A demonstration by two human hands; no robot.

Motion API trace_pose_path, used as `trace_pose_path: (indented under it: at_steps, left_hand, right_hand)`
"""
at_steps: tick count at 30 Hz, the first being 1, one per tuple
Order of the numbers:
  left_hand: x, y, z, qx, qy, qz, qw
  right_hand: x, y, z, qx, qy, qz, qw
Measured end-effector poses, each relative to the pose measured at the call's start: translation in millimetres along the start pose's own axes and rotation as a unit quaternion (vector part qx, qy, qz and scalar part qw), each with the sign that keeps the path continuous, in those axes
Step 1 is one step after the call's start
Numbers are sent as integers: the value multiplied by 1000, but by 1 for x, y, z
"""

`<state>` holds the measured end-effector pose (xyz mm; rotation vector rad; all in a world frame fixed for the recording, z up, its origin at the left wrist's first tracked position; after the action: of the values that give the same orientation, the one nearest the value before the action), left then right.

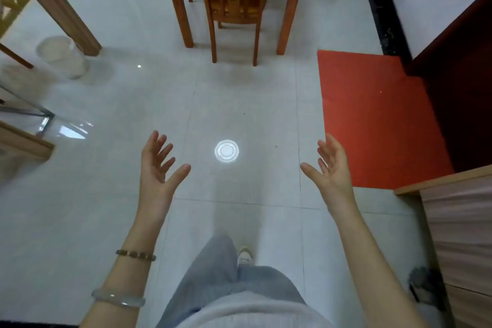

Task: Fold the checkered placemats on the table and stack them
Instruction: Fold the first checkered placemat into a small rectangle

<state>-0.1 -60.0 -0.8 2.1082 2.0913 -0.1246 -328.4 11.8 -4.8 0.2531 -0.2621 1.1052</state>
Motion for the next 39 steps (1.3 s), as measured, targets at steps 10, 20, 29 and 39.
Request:
trace_pose_path:
  at_steps: [10, 20, 29, 39]
  left_hand:
    - [-79, -10, 32, -4, 17, 22, 1000]
    - [-233, -9, 56, -7, 20, 61, 998]
    - [-366, -33, 65, -8, 11, 77, 997]
    - [-532, -83, 95, -17, 5, 50, 999]
  right_hand:
    - [-81, -29, 26, -1, -4, 3, 1000]
    - [-208, -92, 86, -1, 8, -26, 1000]
    - [-314, -141, 141, -4, 22, -24, 999]
    - [-480, -156, 195, 8, 24, -25, 999]
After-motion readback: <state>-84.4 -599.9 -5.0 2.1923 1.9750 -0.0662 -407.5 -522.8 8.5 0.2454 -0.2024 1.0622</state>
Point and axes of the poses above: each hand's wrist, its own x-axis away from the middle knuckle, its own y-axis out of the back of the hand, z = x × y, the point moved 6 cm from there along -x, towards the middle knuckle, and after that the axes turned 11 degrees about -y, right-handed, at the moved point
